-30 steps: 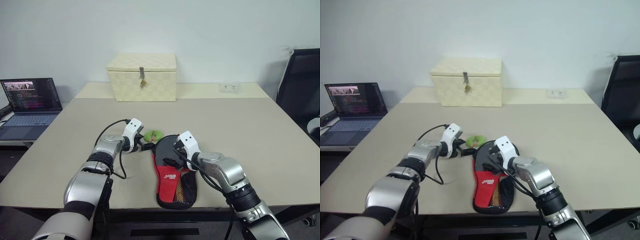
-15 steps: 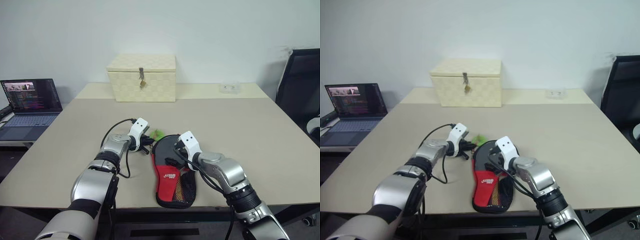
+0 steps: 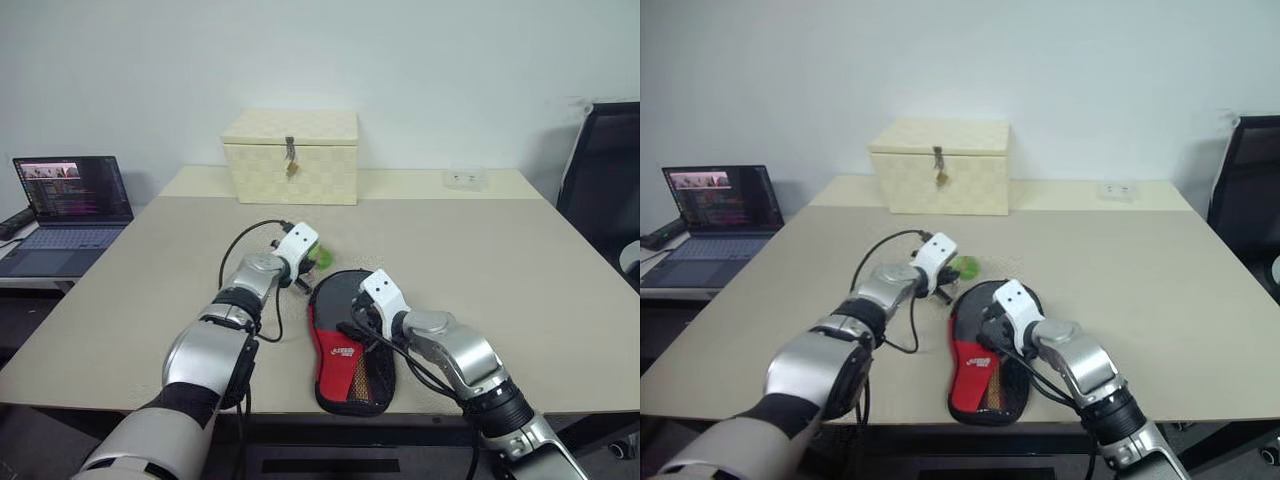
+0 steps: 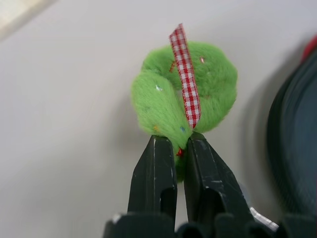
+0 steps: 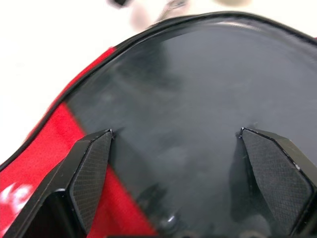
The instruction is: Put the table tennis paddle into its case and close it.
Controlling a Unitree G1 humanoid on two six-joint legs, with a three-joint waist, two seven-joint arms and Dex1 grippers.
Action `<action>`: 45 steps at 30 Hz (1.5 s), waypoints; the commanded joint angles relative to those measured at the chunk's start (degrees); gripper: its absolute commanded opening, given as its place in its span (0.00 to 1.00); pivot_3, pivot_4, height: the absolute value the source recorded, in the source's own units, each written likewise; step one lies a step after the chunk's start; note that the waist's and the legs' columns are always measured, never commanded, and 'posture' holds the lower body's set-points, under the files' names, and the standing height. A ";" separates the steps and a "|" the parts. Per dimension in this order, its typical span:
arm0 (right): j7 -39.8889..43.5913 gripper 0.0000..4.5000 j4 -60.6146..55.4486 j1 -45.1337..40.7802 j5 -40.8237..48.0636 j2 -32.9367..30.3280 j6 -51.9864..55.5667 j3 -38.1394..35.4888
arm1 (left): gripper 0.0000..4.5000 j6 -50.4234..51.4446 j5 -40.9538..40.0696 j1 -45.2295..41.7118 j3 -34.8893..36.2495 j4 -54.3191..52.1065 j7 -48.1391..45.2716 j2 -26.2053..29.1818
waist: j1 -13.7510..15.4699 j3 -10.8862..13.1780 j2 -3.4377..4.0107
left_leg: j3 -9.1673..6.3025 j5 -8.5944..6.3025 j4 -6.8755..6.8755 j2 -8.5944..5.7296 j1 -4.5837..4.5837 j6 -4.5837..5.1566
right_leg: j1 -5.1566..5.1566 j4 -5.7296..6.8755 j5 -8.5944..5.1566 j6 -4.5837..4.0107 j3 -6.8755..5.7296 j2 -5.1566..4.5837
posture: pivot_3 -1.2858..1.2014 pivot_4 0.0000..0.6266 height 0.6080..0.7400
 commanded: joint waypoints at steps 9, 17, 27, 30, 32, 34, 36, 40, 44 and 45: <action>0.85 1.00 -4.36 9.98 -0.95 -2.71 7.86 9.11 | 0.00 -8.37 12.62 -6.57 -8.99 0.16 6.33 -6.13 | -0.04 -0.21 -0.05 | 0.00 0.00 -0.01 -0.05 0.11 0.00 | 0.10 -0.02 -0.07 0.11 0.00 0.03 | 0.52 0.24 1.00; 1.07 1.00 -6.76 12.84 -1.83 -2.78 8.75 10.82 | 0.00 -15.20 20.02 -8.74 -15.47 0.46 9.16 -10.73 | 0.10 -0.44 -0.16 | -0.06 0.00 -0.16 -0.06 0.40 -0.01 | 0.54 -0.40 -0.17 0.31 -0.06 0.02 | 0.52 0.24 1.00; 0.81 1.00 -7.41 13.45 -1.66 -2.56 9.04 11.37 | 0.00 -22.35 26.16 -9.62 -21.57 0.61 10.81 -15.53 | 0.10 -0.50 -0.17 | -0.03 -0.01 -0.22 -0.05 0.40 0.00 | 0.54 -0.49 -0.16 0.32 -0.03 0.02 | 0.52 0.24 1.00; 0.76 1.00 -7.30 13.17 -1.54 -2.48 9.12 11.22 | 0.00 -23.84 25.09 -8.75 -20.80 0.51 9.18 -17.53 | 0.09 -0.51 -0.17 | -0.02 -0.02 -0.22 -0.05 0.40 0.00 | 0.54 -0.49 -0.16 0.32 -0.03 0.02 | 0.52 0.24 1.00; 0.68 1.00 -7.08 12.88 -1.59 -2.30 9.12 11.13 | 0.00 -24.74 24.59 -7.90 -20.54 0.46 7.91 -18.35 | 0.10 -0.52 -0.17 | -0.02 -0.02 -0.23 -0.05 0.40 0.00 | 0.54 -0.50 -0.17 0.32 -0.03 0.02 | 0.52 0.24 1.00; 0.68 1.00 -6.74 12.51 -1.59 -2.07 9.09 10.95 | 0.00 -24.83 23.62 -7.17 -19.73 0.51 6.07 -18.65 | 0.07 -0.53 -0.16 | -0.01 -0.02 -0.23 -0.05 0.40 0.00 | 0.54 -0.50 -0.17 0.32 -0.02 0.02 | 0.52 0.24 1.00; 0.70 1.00 -6.43 12.14 -1.64 -1.87 9.07 10.88 | 0.00 -24.36 23.07 -6.47 -19.42 0.62 3.76 -18.78 | 0.05 -0.56 -0.14 | -0.01 -0.02 -0.23 -0.05 0.40 0.00 | 0.54 -0.50 -0.17 0.33 -0.02 0.02 | 0.52 0.24 1.00; 0.71 1.00 -5.76 11.40 -1.74 -1.39 8.97 10.76 | 0.29 -24.15 21.16 -5.15 -17.94 0.52 -0.46 -18.83 | -0.01 -0.72 -0.09 | 0.01 -0.02 -0.23 -0.07 0.41 0.00 | 0.54 -0.50 -0.17 0.32 -0.01 0.04 | 0.52 0.24 1.00; 0.81 1.00 -5.23 10.57 -1.56 -1.03 9.03 10.39 | 0.62 -23.33 19.87 -4.47 -16.64 0.35 -1.45 -18.04 | -0.08 -1.01 -0.07 | 0.03 -0.02 -0.24 -0.06 0.45 0.00 | 0.55 -0.49 -0.17 0.32 0.02 0.05 | 0.52 0.24 1.00; 0.85 1.00 -5.07 10.32 -1.50 -0.91 9.01 10.21 | 0.70 -23.19 19.60 -4.30 -16.39 0.32 -1.78 -17.69 | -0.11 -1.05 -0.06 | 0.03 -0.02 -0.23 -0.06 0.47 0.01 | 0.57 -0.49 -0.17 0.32 0.02 0.06 | 0.52 0.24 1.00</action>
